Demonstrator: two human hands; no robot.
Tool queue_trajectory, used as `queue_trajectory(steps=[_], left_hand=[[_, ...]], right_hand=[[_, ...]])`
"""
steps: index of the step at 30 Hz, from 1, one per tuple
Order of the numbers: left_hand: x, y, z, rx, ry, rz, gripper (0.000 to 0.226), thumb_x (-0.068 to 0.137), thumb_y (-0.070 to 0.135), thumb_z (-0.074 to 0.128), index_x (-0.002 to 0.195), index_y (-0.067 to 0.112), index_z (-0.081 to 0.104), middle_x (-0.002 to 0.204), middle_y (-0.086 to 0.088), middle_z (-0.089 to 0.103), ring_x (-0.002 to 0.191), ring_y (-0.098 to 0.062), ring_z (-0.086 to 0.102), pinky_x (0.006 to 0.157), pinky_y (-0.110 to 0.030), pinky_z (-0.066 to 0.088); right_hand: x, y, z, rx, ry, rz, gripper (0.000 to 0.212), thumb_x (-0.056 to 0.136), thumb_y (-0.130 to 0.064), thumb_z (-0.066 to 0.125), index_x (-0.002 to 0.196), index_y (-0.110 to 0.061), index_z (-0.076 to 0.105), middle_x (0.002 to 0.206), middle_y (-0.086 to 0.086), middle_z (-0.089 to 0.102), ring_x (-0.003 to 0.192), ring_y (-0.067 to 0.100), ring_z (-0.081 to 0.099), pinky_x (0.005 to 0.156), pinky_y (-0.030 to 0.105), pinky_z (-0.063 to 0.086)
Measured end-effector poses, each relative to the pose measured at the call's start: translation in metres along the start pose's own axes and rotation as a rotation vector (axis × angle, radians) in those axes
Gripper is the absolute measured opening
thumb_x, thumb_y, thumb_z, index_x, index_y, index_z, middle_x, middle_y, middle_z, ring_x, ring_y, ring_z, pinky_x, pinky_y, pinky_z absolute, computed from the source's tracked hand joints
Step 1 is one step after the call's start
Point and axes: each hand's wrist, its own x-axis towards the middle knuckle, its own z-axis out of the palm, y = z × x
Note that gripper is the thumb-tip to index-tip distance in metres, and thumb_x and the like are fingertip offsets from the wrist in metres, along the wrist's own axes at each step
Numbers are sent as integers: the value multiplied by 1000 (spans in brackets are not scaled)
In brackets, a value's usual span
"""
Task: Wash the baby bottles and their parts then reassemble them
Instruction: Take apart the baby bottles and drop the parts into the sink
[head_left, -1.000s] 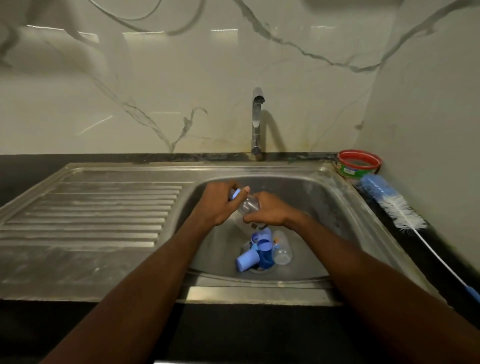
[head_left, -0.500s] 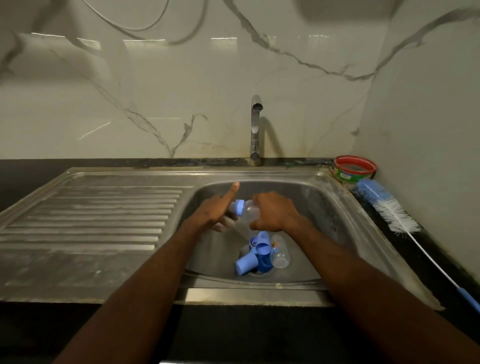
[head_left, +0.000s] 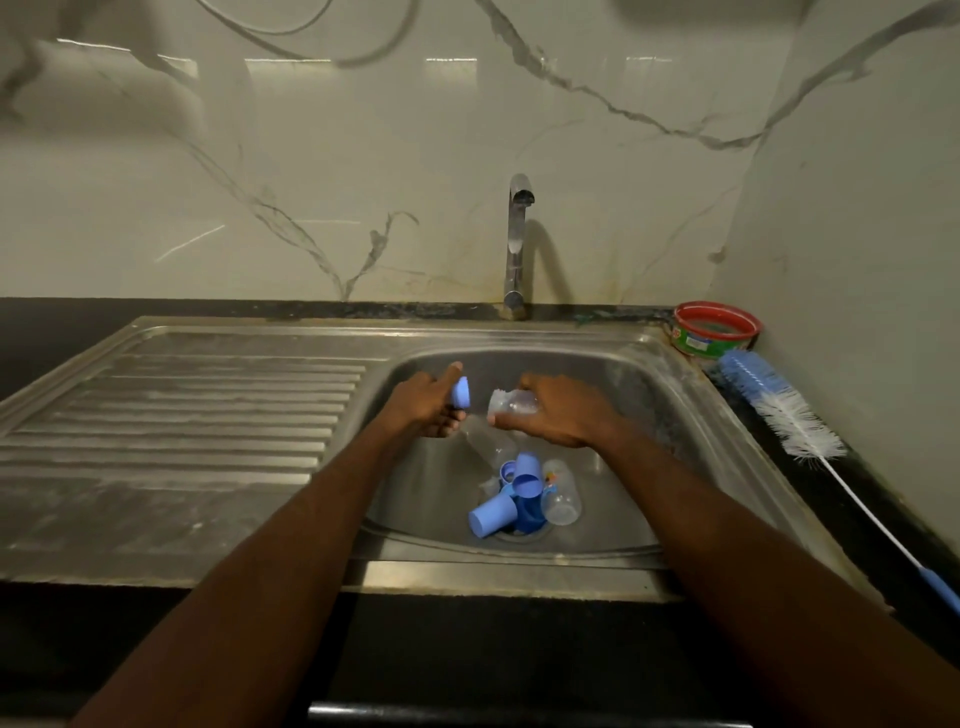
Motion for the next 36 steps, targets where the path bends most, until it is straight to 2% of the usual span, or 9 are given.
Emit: queue_trajectory(steps=[4, 8, 10, 13, 18, 25, 28, 33, 36], left_hand=[[12, -13, -1, 63, -111, 108, 22, 95, 32, 70, 97, 10, 72, 85, -8, 73, 80, -22, 70, 76, -32, 61], [11, -12, 6, 343, -57, 249, 49, 78, 29, 87, 120, 17, 65, 105, 1, 69, 93, -13, 69, 67, -15, 55], [12, -11, 7, 436, 11, 346, 48, 75, 31, 90, 116, 17, 69, 104, 5, 70, 89, -4, 65, 69, -5, 48], [10, -7, 8, 436, 56, 492, 46, 73, 32, 91, 113, 18, 73, 102, 8, 74, 88, 0, 67, 74, -5, 49], [7, -6, 6, 363, 56, 618, 52, 73, 29, 91, 120, 18, 71, 107, 10, 74, 97, 3, 68, 84, -9, 50], [9, -1, 6, 246, -29, 404, 33, 99, 13, 62, 132, 8, 64, 120, -3, 71, 95, 2, 68, 78, -11, 52], [4, -1, 6, 222, -62, 420, 35, 97, 28, 67, 129, 12, 68, 115, 1, 74, 98, 1, 69, 77, -10, 51], [4, 0, 5, 223, -44, 442, 39, 91, 33, 75, 125, 15, 70, 112, 3, 75, 100, -2, 70, 91, -20, 56], [2, 1, 6, 233, 25, 475, 36, 87, 27, 79, 119, 12, 73, 104, 2, 76, 91, 0, 72, 88, -20, 57]], right_hand=[[1, 9, 7, -89, -222, 106, 64, 87, -56, 69, 130, -11, 58, 124, 9, 63, 91, 19, 60, 70, 28, 45], [3, 11, 12, -91, -182, 162, 60, 90, -53, 68, 128, -8, 60, 129, 12, 62, 114, 27, 59, 89, 33, 46], [6, 5, 11, 96, -50, 158, 46, 97, -47, 61, 119, -8, 66, 113, 13, 67, 105, 27, 62, 92, 38, 49], [5, -13, 6, 662, 27, 162, 32, 102, -38, 57, 94, -9, 70, 81, 8, 69, 78, 20, 68, 77, 40, 58], [4, -28, 6, 1026, 3, 89, 30, 93, -27, 72, 110, -3, 68, 94, 16, 75, 86, 23, 73, 80, 35, 60], [7, -16, 7, 1063, 22, 77, 40, 86, -33, 79, 115, -8, 68, 105, 13, 75, 96, 23, 74, 91, 40, 59], [7, -18, 6, 1063, 53, 74, 29, 93, -19, 71, 115, -2, 64, 105, 17, 73, 90, 19, 74, 82, 29, 60], [6, -15, 4, 947, 78, 59, 33, 91, -20, 74, 116, -3, 63, 95, 12, 76, 86, 20, 75, 85, 37, 61], [5, -19, 3, 819, 138, 40, 43, 81, -42, 78, 110, -13, 65, 91, 6, 77, 83, 18, 75, 83, 43, 61]])
